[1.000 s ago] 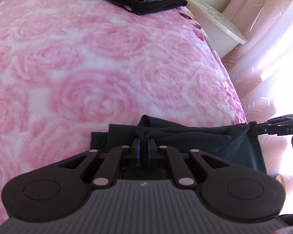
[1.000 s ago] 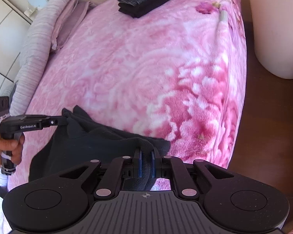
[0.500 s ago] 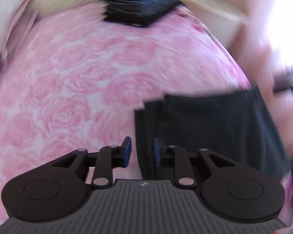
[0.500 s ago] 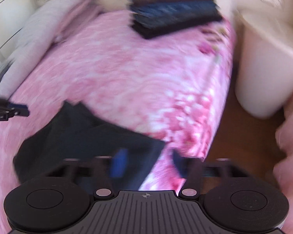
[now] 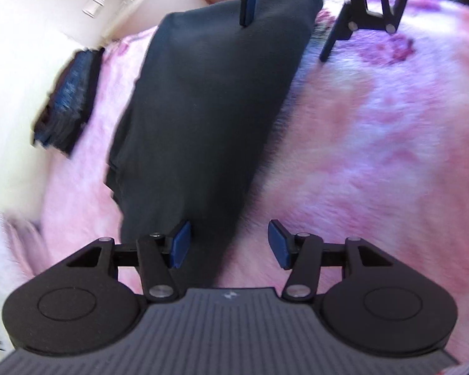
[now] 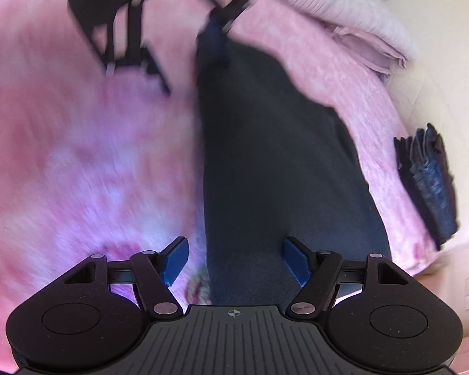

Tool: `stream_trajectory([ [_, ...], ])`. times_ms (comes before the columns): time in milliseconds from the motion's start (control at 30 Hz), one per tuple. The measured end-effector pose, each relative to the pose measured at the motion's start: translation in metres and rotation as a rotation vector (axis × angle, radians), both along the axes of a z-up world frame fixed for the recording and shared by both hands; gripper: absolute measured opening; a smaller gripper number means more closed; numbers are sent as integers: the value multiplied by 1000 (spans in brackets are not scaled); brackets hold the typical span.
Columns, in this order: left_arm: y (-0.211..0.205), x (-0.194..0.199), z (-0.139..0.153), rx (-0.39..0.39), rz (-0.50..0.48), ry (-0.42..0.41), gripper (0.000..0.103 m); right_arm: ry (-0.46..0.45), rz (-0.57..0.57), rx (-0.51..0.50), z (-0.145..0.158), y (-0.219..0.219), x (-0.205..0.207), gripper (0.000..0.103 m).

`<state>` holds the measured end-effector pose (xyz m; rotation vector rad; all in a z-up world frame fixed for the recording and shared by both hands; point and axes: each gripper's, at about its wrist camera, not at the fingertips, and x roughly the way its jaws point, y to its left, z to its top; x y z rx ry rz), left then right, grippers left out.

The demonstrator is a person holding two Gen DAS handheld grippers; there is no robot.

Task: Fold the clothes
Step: 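Grasp the folded sweatshirt end with the left gripper while the right gripper grasps beside it, then carry the folded black sweatshirt with both grippers onto the jeans stack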

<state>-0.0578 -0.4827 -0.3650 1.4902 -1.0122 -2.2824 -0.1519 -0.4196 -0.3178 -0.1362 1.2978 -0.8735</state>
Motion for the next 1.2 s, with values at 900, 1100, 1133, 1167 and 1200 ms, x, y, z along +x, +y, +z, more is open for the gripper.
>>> stream_trajectory([
  [900,-58,-78,110,82,146,-98,11,-159,210,91,133,-77,-91,23],
  [1100,-75,-109,187,147,260,-81,11,-155,318,64,205,-113,-125,23],
  [1133,-78,-113,197,146,274,-72,11,-152,327,53,215,-117,-130,23],
  [1167,-80,-117,206,139,286,-64,11,-150,331,42,225,-121,-133,23],
  [1200,-82,-120,214,125,292,-60,11,-147,332,30,233,-124,-136,23],
])
